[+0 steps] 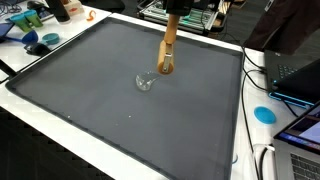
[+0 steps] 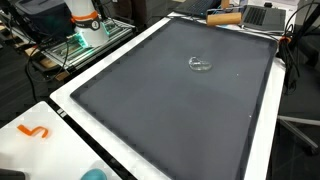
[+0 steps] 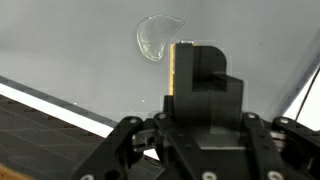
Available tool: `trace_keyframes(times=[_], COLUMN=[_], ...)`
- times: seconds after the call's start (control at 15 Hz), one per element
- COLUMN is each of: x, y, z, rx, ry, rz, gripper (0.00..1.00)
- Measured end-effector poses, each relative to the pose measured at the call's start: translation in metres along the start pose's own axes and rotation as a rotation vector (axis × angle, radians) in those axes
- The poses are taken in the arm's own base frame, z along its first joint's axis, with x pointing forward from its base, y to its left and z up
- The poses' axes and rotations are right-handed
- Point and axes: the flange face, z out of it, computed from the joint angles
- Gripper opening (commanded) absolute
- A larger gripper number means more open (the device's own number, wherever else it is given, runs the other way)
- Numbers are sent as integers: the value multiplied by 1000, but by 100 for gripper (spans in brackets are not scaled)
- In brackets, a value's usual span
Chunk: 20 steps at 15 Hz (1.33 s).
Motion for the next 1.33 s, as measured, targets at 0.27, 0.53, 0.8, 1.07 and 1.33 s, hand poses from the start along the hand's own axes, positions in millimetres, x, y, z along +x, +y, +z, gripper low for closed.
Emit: trace_keyframes(times=[0.27,0.53,0.8,1.07,1.33], x=[2,-1,-8,-17,-29], y=[38,77,115,155,194], z=[1,5,11,18,28], rx=[76,155,222,303,364], ry=[4,8,15,31,42], rz=[27,56,85,126,185], gripper=[24,24,24,24,24])
